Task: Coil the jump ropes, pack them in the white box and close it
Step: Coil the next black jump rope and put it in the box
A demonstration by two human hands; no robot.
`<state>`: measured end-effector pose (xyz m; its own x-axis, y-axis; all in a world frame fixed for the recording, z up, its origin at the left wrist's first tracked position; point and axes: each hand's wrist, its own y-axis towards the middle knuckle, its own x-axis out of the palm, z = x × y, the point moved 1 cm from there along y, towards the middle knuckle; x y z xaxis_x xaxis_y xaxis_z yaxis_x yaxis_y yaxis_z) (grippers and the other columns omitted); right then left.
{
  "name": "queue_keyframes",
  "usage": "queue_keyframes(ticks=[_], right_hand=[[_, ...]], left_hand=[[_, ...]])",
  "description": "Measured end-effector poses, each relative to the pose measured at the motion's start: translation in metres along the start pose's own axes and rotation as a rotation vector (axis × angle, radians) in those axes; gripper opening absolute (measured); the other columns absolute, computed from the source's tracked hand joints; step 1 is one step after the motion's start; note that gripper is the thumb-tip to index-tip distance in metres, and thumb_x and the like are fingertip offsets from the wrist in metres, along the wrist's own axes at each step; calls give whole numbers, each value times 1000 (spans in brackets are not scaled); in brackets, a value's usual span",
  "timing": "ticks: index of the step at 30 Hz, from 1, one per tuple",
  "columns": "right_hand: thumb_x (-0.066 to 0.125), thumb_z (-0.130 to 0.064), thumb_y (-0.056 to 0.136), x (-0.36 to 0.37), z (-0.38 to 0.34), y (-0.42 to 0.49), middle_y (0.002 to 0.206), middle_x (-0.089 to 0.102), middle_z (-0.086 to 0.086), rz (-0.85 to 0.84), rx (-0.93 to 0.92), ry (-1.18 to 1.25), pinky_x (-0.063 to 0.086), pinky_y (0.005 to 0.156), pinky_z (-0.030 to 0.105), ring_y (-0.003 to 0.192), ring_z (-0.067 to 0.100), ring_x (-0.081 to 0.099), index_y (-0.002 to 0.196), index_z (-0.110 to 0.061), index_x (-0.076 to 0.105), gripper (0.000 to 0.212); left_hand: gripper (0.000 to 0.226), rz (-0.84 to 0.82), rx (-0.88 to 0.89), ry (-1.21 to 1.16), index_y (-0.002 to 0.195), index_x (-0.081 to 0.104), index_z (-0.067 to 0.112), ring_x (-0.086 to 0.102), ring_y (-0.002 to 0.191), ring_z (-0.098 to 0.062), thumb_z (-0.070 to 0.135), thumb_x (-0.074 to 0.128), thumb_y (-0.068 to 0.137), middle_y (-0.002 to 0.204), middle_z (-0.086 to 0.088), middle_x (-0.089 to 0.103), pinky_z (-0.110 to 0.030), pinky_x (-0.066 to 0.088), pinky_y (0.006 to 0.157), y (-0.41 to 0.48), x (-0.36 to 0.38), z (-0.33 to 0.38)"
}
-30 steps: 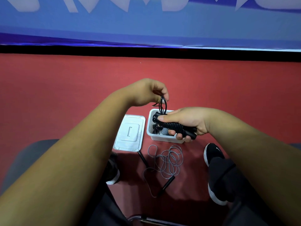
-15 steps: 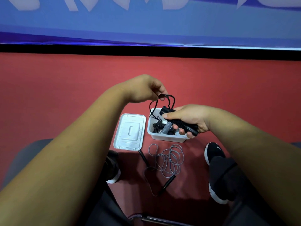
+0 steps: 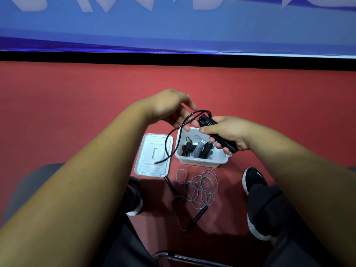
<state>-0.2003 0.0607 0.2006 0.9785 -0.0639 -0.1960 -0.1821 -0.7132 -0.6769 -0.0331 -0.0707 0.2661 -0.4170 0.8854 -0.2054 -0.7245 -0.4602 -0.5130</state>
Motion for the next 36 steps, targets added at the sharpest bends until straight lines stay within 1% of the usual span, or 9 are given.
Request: queue_keyframes(ticks=[4,9,13,17,22,26,30,32,36], right_hand=[[78,-42,93,0,-1,0,76,59,0,8,-13,-4,38,54,25,53,14,50,118,-28,67,31],[79,-47,92,-2,-1,-1,79,59,0,25,-21,-19,39,52,24,52,13,51,118,-31,68,32],[79,-46,93,-4,-3,-1,78,60,-1,33,-4,-1,40,53,24,52,12,51,119,-31,67,33],[80,-38,93,-6,-7,-3,72,58,-2,31,-6,47,39,53,24,53,12,49,117,-27,65,30],[74,-17,93,-4,-9,-6,75,56,1,49,-37,80,38,51,23,54,13,50,125,-21,61,35],[70,-40,92,0,-16,-10,83,58,3,48,-43,184,38,52,23,55,14,52,114,-20,63,30],[59,-80,86,0,-22,-13,75,60,1,95,-30,265,39,52,26,54,17,53,102,-22,63,60],[57,-86,83,0,-22,-14,71,58,-1,111,-41,264,38,51,25,54,16,52,102,-25,65,65],[65,-80,83,1,-20,-12,75,58,0,133,-48,308,39,50,25,52,15,51,99,-24,67,58]], left_hand=[[52,-105,-55,-58,124,59,4,75,80,-32,39,23,114,108,-23,77,-34,53,70,2,1,-4],[32,-121,8,-8,126,66,4,68,63,-14,26,49,111,110,-14,78,-24,57,59,0,-1,-6],[26,-77,43,12,123,73,10,56,57,-8,22,65,102,105,-8,78,-23,57,61,3,-5,-9],[20,-95,-44,5,118,72,6,67,64,-11,12,65,101,93,-8,75,-23,60,57,4,-2,-13],[21,-119,-110,76,119,72,5,77,78,-21,2,62,101,96,-16,75,-26,62,62,3,4,-13],[20,-69,-95,107,118,65,3,79,89,-34,-3,64,99,103,-22,77,-34,66,67,3,5,-13],[14,-79,-4,58,109,62,5,79,86,-30,2,69,97,103,-21,77,-32,65,64,1,11,-6],[17,-61,53,12,105,62,6,77,75,-22,0,73,93,91,-16,75,-29,62,59,1,15,-2],[21,-49,91,-15,105,66,7,75,77,-21,3,79,89,77,-4,71,-31,64,67,4,18,-3]])
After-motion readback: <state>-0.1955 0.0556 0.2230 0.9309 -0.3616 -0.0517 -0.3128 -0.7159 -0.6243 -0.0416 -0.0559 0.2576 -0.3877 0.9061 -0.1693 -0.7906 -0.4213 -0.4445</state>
